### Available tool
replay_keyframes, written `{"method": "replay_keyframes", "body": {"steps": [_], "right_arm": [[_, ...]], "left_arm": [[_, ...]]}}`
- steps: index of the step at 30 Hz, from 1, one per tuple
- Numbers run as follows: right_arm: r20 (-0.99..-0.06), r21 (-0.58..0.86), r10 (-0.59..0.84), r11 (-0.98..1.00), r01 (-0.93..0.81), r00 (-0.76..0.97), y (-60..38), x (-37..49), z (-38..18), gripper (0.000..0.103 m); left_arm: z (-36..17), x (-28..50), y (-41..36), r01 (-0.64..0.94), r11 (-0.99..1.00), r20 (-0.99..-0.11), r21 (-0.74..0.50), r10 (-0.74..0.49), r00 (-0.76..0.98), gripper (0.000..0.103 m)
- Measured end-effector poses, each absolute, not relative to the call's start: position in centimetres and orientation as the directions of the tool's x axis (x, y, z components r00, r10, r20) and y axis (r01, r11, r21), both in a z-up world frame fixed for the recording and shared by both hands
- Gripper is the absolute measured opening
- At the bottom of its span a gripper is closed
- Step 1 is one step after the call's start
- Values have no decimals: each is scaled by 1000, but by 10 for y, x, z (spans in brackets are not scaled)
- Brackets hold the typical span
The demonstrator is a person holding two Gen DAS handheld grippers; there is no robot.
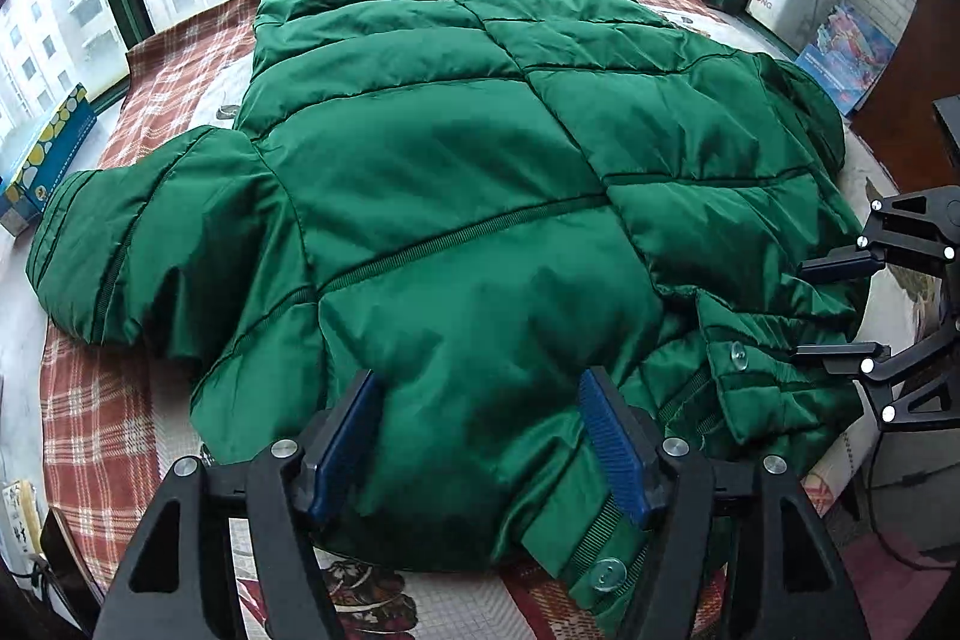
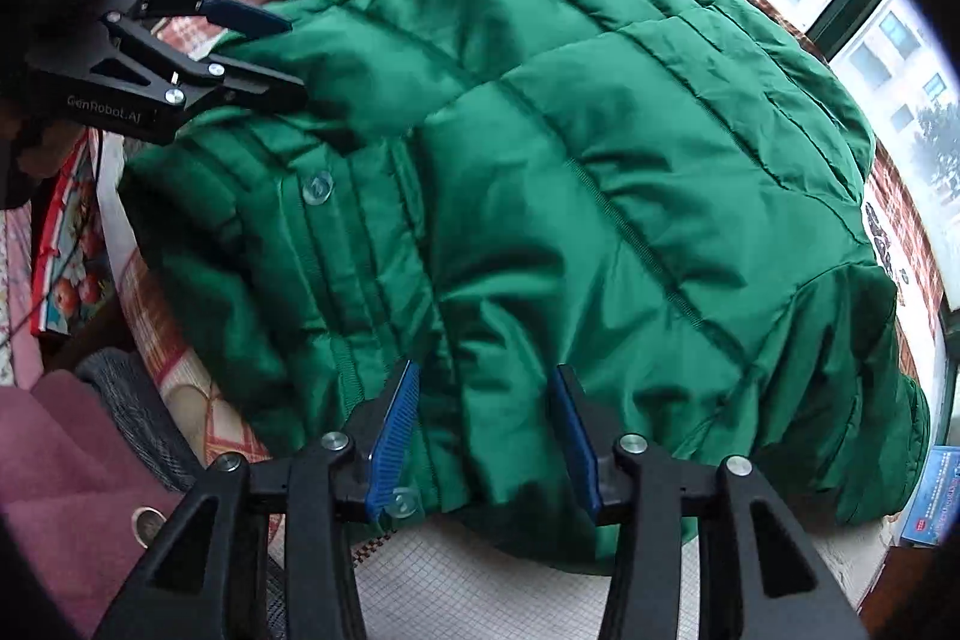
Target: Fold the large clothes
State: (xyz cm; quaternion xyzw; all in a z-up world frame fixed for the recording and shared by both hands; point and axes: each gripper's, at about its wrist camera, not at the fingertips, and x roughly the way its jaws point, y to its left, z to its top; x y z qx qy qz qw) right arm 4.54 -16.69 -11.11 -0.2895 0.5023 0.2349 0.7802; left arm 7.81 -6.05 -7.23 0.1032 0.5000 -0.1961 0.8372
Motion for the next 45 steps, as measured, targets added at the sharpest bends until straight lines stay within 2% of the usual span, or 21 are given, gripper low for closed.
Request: {"method": "replay_keyframes", "body": {"steps": [1, 4, 8, 11, 14, 20, 23, 29, 34, 35, 36, 38, 42, 44, 45], "right_arm": [[-913, -222, 88, 713, -665, 399, -169, 41, -107, 50], [-909, -83, 190, 789, -608, 371, -198, 43, -81, 50], [-865, 113, 286, 912, -394, 413, -282, 60, -53, 50], [-840, 252, 283, 959, -128, 463, -364, 69, -54, 56], [-816, 394, 284, 910, 125, 504, -445, 74, -65, 56], [-809, 454, 176, 794, 404, 561, -553, 88, -91, 56], [-763, 570, 227, 678, 465, 605, -592, 95, -110, 56], [-695, 671, 285, 589, 451, 660, -613, 112, -130, 56], [-697, 652, 269, 623, 433, 665, -611, 138, -132, 56], [-704, 635, 246, 638, 435, 666, -611, 141, -130, 45], [-714, 618, 226, 648, 445, 663, -612, 144, -128, 28], [-713, 605, 204, 662, 443, 670, -616, 148, -113, 19], [-654, 465, 18, 799, 382, 757, -619, 139, -46, 17], [-653, 459, 26, 809, 368, 757, -625, 138, -42, 17], [-681, 439, 20, 811, 386, 732, -627, 141, -51, 17]], "left_arm": [[-75, 70, -62, 441, 898, -871, -9, -224, 438, 72], [-71, 60, -60, 460, 888, -877, -8, -227, 423, 72], [-50, 65, -47, 411, 908, -867, -76, -264, 423, 72], [-28, 72, -42, 373, 921, -846, -110, -284, 452, 72], [-13, 77, -46, 344, 928, -830, -141, -300, 470, 72], [-4, 88, -79, 370, 905, -827, -209, -366, 427, 72], [-6, 93, -104, 396, 889, -831, -231, -392, 394, 72], [-15, 104, -143, 422, 874, -847, -243, -403, 347, 72], [-22, 114, -169, 440, 861, -859, -254, -410, 307, 72], [-23, 117, -174, 444, 859, -860, -256, -412, 302, 72], [-22, 120, -179, 448, 857, -861, -255, -412, 298, 72], [-22, 125, -191, 465, 852, -863, -239, -405, 300, 72], [-21, 135, -217, 517, 832, -869, -200, -395, 299, 72], [-23, 139, -231, 545, 819, -868, -179, -392, 304, 72], [-26, 142, -238, 555, 814, -868, -170, -391, 307, 72]]}}
